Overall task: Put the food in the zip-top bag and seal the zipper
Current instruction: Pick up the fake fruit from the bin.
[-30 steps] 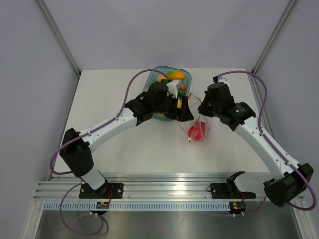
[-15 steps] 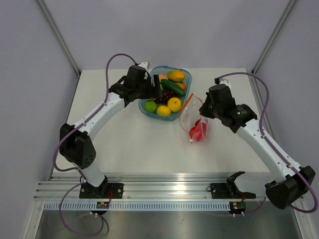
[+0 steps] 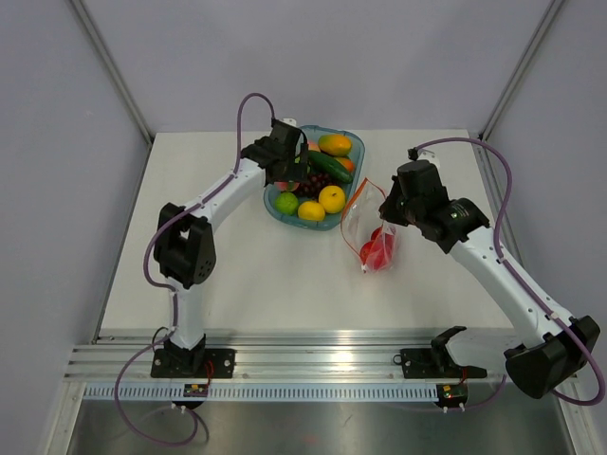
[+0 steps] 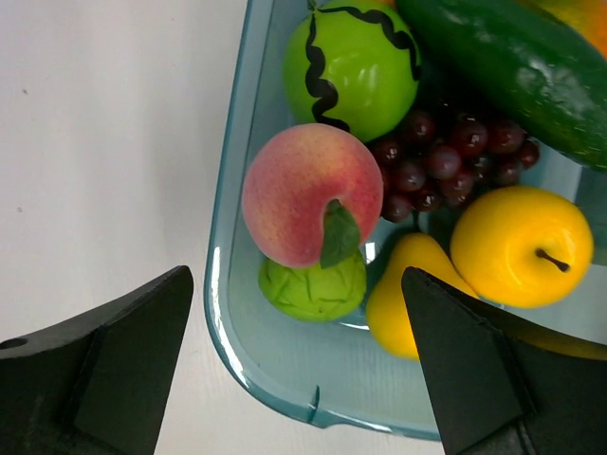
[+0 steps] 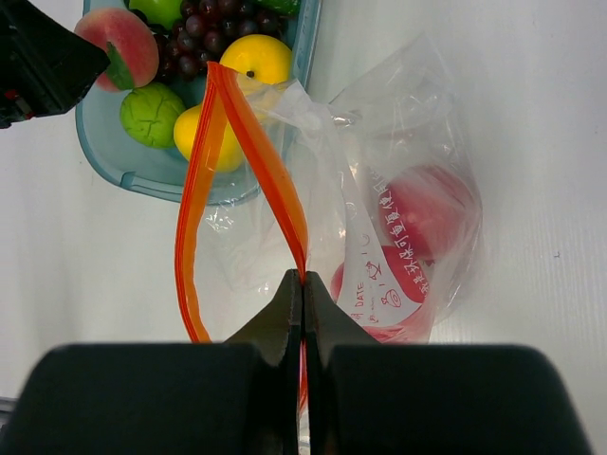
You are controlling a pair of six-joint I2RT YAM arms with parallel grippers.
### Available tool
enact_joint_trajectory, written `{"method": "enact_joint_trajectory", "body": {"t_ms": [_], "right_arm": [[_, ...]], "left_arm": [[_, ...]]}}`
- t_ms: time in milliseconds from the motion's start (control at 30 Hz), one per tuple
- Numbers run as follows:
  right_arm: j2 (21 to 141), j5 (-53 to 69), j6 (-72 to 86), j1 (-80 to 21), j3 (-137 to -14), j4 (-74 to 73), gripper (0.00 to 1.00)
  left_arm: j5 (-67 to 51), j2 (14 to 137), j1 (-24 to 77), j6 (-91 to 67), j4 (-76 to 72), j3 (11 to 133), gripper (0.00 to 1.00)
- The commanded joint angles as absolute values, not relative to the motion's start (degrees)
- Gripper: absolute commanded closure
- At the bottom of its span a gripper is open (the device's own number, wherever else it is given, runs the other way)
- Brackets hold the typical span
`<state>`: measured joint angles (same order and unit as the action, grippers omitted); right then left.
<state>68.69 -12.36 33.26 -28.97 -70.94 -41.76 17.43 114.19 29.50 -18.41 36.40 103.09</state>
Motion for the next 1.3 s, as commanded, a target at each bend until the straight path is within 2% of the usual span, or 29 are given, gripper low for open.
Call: {"method": "enact_joint_trajectory", "body": {"t_ms": [0, 267, 533, 833, 900, 967, 1067, 1267], "right_arm": [[67.94, -12.3, 32.61, -28.74, -71.89, -40.17, 1.0], [69.34, -11.87, 32.43, -28.74, -73.39, -40.34, 1.0], [70.31, -11.6, 32.43, -28.74, -73.56, -39.99, 1.0], [70.4, -11.51, 32.35, -28.74, -73.48, -39.73, 1.0], [70.31, -11.6, 32.52, -28.74, -73.39, -39.73, 1.0], [70.22, -11.6, 32.26, -28.74, -73.3, -39.81, 1.0], [69.87, -11.69, 32.26, -28.74, -73.21, -39.99, 1.0], [69.17, -11.78, 32.26, -28.74, -73.04, -40.08, 1.0]], "left_arm": [[22.58, 116.54, 29.53, -16.26, 35.42, 106.61, 0.07], [20.48, 121.28, 29.62, -15.21, 34.45, 110.56, 0.07], [21.18, 125.42, 29.97, -14.59, 36.12, 114.17, 0.15], [21.53, 126.47, 30.15, -13.8, 35.77, 114.61, 0.19], [21.53, 127.09, 30.15, -13.8, 36.12, 115.13, 0.25], [21.18, 127.26, 30.15, -13.62, 36.47, 115.4, 0.38], [20.74, 126.13, 30.41, -14.15, 37.0, 115.05, 0.47], [20.13, 118.14, 31.99, -15.03, 36.39, 110.75, 0.49]]}}
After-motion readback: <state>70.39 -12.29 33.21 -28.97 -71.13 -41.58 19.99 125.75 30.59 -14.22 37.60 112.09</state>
